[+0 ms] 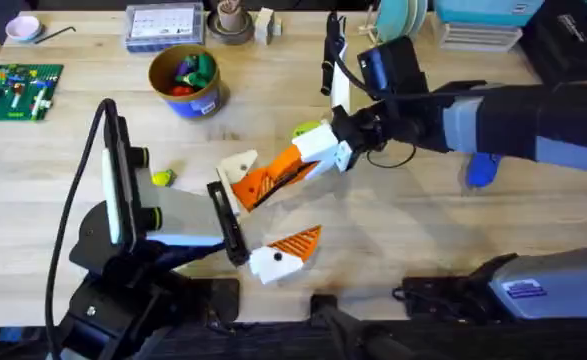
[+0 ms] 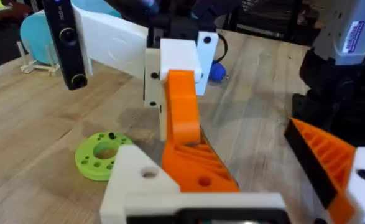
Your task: Pick up the gripper from the table and insert it into the empty holder that is missing its gripper. Then pick up a screw, insert it into the mounting hole, and use the screwdriver to tighten it. Finally, clean up the table by picking up the vegetable and placing it into the bucket.
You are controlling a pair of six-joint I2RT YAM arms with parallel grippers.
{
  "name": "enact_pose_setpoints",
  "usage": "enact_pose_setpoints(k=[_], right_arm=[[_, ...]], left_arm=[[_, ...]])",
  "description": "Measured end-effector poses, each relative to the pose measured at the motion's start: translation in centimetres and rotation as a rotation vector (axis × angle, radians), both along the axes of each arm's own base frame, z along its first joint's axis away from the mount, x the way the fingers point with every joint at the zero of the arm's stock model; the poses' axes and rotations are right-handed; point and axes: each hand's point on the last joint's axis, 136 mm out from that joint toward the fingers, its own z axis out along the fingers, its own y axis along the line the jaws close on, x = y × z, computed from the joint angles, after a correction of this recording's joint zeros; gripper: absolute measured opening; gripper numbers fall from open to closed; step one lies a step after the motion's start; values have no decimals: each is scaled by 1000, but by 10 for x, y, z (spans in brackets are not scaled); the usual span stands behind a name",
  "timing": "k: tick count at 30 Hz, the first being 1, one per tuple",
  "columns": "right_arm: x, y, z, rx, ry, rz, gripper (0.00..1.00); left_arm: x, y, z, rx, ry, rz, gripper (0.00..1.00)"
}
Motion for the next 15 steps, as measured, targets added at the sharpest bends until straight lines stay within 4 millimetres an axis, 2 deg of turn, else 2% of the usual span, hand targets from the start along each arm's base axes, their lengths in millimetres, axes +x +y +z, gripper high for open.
enact_pose_setpoints(k=[10,15], right_arm=[[10,-1,0,-14,9,-35,8],[25,-9,-2,-31,-3,-95,8]], left_arm=[[1,1,0,-1,3,8,992],[-2,-1,0,-4,10,-10,993]])
